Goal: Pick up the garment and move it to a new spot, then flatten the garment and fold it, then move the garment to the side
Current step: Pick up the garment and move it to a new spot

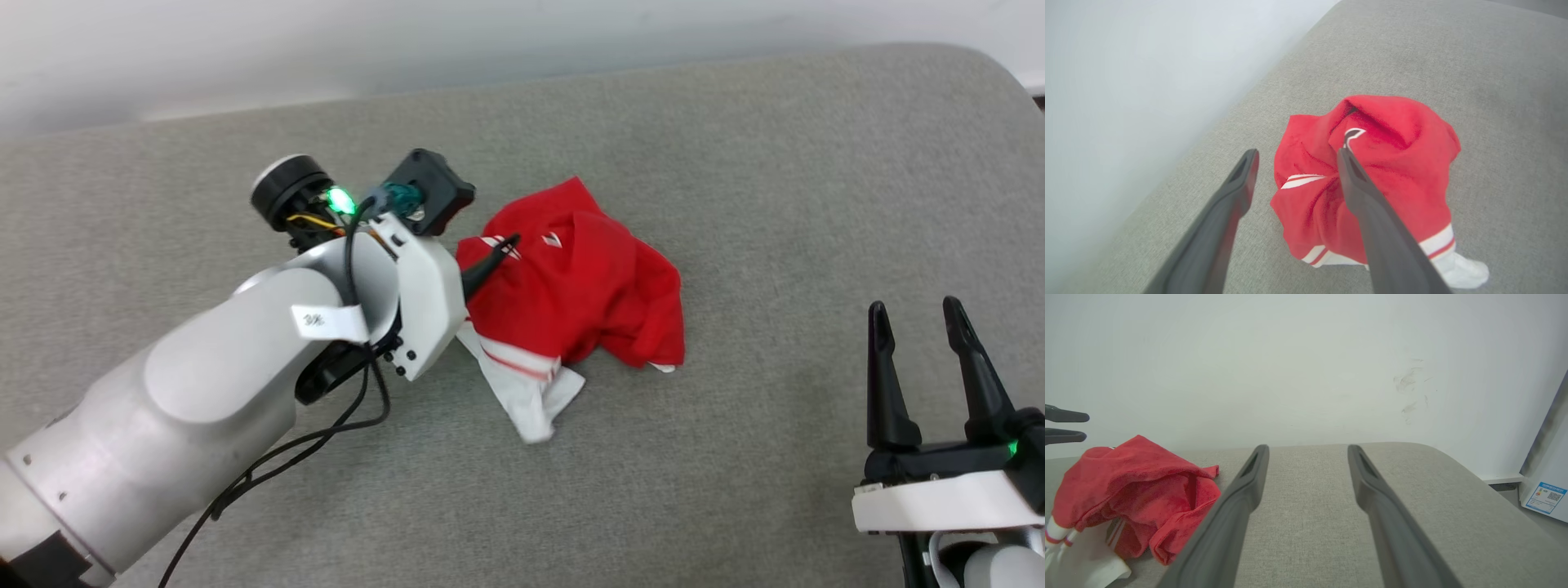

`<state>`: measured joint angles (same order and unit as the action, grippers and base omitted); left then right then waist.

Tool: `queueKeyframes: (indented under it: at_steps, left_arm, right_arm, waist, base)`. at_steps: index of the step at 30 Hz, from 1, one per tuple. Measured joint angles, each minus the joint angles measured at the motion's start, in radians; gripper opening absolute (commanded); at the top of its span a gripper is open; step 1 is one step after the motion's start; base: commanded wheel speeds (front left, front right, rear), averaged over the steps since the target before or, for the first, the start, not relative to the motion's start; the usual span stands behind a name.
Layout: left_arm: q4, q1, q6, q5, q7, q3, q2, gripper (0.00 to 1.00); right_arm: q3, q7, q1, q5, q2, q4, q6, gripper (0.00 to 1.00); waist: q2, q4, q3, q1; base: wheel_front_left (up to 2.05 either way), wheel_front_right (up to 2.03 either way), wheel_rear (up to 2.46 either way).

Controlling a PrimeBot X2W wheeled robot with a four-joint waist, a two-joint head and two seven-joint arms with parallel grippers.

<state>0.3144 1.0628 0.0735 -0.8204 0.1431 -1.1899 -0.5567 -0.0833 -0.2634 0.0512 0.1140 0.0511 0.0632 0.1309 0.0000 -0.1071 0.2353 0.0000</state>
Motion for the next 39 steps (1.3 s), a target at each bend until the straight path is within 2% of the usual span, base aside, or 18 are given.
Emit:
queueKeyframes:
  at_steps: [5,11,17,21,28,32,39]
  left_arm:
    - [-0.008,-0.067,-0.1,0.026,-0.158,0.048,-0.025,1.0]
    - [-0.023,-0.194,-0.249,0.035,-0.357,0.121,-0.05,1.0]
    - [-0.063,-0.335,-0.392,0.076,-0.403,0.245,-0.057,1.0]
    - [-0.154,-0.44,-0.464,0.166,-0.405,0.396,-0.033,1.0]
    - [-0.226,-0.652,-0.486,0.324,-0.406,0.608,0.054,1.0]
    - [-0.252,-0.75,-0.466,0.404,-0.406,0.723,0.119,1.0]
    - [-0.267,-0.893,-0.401,0.516,-0.406,0.876,0.233,1.0]
  right_arm:
    - [-0.003,0.0,-0.019,-0.011,0.0,0.0,0.0,1.0]
    - [-0.009,0.0,-0.039,-0.021,0.0,0.001,0.0,1.0]
    - [-0.017,0.0,-0.053,-0.029,0.0,0.004,0.0,1.0]
    - [-0.015,0.0,-0.055,-0.035,0.0,0.004,0.0,1.0]
    - [-0.009,0.0,-0.057,-0.039,0.0,0.003,0.0,1.0]
    - [-0.005,0.0,-0.063,-0.039,0.0,0.002,0.0,1.0]
    - [-0.002,0.0,-0.073,-0.039,0.0,0.0,0.0,1.0]
  waist:
    - [0.0,0.038,-0.041,0.0]
    - [0.0,0.085,-0.075,0.0]
    - [0.0,0.125,-0.092,0.0]
    - [0.0,0.147,-0.097,0.0]
    - [0.0,0.172,-0.108,0.0]
    - [0.0,0.179,-0.114,0.0]
    - [0.0,0.181,-0.126,0.0]
  base:
    - [0.0,0.0,0.0]
    - [0.0,0.0,0.0]
    - [0.0,0.0,0.0]
    - [0.0,0.0,0.0]
    - [0.0,0.0,0.0]
    - [0.0,0.0,0.0]
    - [0.0,0.0,0.0]
